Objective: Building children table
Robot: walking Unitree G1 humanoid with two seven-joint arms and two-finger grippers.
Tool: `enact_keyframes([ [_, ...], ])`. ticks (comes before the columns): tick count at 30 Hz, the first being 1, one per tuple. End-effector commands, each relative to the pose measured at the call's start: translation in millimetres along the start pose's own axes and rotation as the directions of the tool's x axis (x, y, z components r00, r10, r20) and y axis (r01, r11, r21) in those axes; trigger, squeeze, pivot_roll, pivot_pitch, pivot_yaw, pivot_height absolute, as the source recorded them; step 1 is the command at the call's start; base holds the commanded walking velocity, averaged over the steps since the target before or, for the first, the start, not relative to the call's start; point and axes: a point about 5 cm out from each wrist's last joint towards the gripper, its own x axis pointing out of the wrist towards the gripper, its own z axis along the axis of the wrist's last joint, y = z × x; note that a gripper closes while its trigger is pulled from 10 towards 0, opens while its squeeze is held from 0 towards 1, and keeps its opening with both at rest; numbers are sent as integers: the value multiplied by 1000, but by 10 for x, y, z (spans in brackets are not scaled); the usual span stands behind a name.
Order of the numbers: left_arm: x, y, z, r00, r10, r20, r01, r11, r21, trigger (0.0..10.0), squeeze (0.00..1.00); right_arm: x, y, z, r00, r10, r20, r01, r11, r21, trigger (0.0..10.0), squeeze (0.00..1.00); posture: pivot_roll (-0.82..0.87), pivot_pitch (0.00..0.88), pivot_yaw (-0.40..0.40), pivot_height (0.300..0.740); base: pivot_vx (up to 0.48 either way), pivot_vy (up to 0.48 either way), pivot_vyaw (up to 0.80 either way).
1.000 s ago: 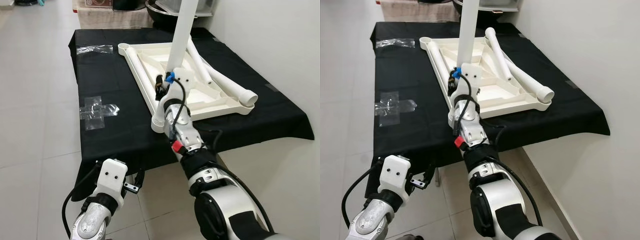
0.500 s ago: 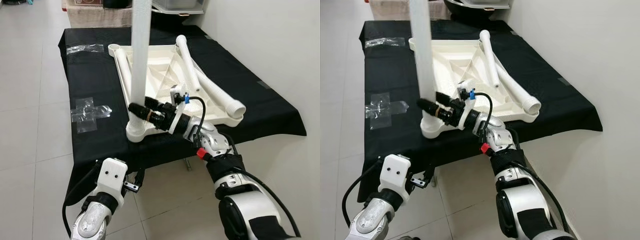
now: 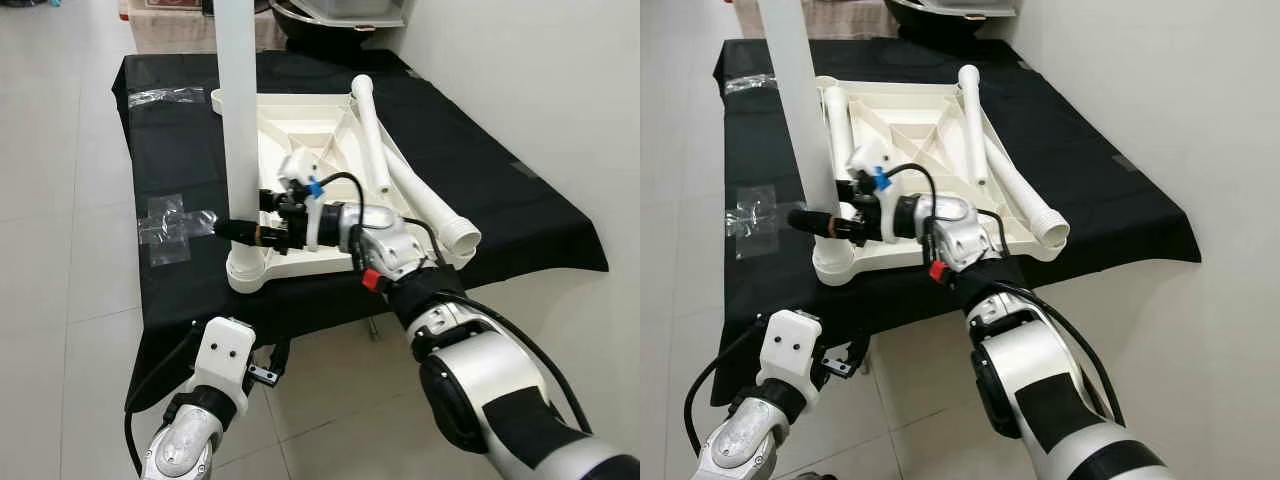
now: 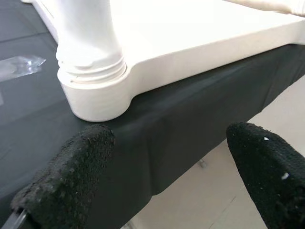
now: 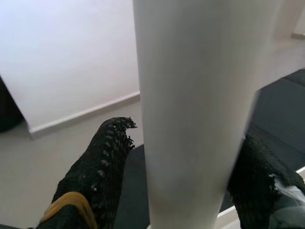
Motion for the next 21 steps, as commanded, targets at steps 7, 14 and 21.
enact_keyframes([
  [7,-27,-52,-20,1000,-2,-11,2,1000,-14,10000,0,149,102,-26,997,71,5,-71,997,31,3216,0,145,130,-178,740,0,0,0],
  [14,-27,-68,-30,1000,-4,-13,3,1000,-18,10000,0,191,-2,-72,981,-195,17,194,978,78,0,0,144,117,-177,740,0,0,0],
  [21,-22,-75,-41,1000,-8,-16,8,1000,-20,10000,0,93,-166,-106,869,-495,5,493,865,92,0,0,142,107,-174,740,0,0,0],
])
